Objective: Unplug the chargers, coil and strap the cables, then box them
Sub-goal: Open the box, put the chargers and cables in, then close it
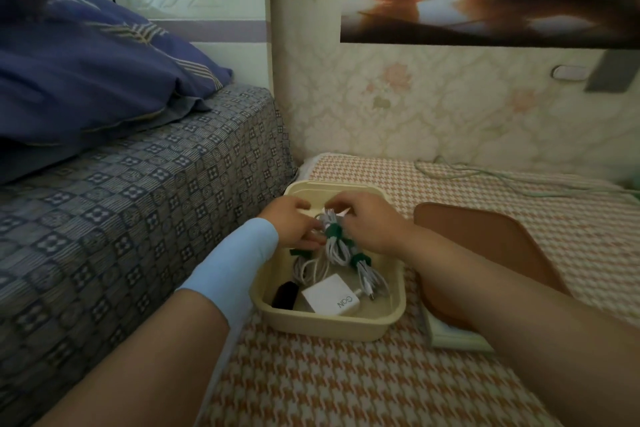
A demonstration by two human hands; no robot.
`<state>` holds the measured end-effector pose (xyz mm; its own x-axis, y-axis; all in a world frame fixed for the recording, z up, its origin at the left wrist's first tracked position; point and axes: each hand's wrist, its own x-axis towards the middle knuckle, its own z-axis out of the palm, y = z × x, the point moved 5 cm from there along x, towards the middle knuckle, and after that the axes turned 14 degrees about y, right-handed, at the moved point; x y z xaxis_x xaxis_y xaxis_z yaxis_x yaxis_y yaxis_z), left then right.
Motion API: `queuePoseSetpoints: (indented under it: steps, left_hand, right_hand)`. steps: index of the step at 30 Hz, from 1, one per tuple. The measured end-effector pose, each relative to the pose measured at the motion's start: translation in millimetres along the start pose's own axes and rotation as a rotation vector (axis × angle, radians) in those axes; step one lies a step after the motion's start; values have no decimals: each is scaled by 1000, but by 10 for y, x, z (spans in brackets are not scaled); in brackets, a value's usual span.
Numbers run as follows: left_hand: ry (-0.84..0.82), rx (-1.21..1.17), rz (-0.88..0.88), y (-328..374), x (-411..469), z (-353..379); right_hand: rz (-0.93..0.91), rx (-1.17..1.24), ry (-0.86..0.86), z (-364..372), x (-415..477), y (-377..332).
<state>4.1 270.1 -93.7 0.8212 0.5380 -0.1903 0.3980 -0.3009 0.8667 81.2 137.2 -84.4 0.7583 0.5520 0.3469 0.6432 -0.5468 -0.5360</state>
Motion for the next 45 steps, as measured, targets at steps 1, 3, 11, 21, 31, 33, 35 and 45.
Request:
queuePoseSetpoints:
  steps: [1,3,11,21,31,33,35,45]
  left_hand:
    - [6,122,66,-12,-17,4]
    - [20,458,201,-36,-59,23]
    - [-36,988,335,-125,-283,121]
    - [202,1008,509,4,-222,-23]
    - [14,938,459,-30,-428,34]
    - [74,836,491,33,-583,48]
    - [107,665,533,119,-768,123]
    - [-47,527,702,708,-1599,1334]
  right_hand:
    - [20,21,-33,32,-71,-26]
    - [24,-4,-149,128,-210,-51]
    - [-63,-470,-127,110,-334,44]
    - [-179,-931,-300,102,-323,-7]
    - [-84,-528,-303,-35,-501,-14]
    - [-68,-399,-192,-190,-637,-20]
    - [-50,-321,-104,-353,-809,-11]
    - [310,-325,-60,-1260,-1824,843]
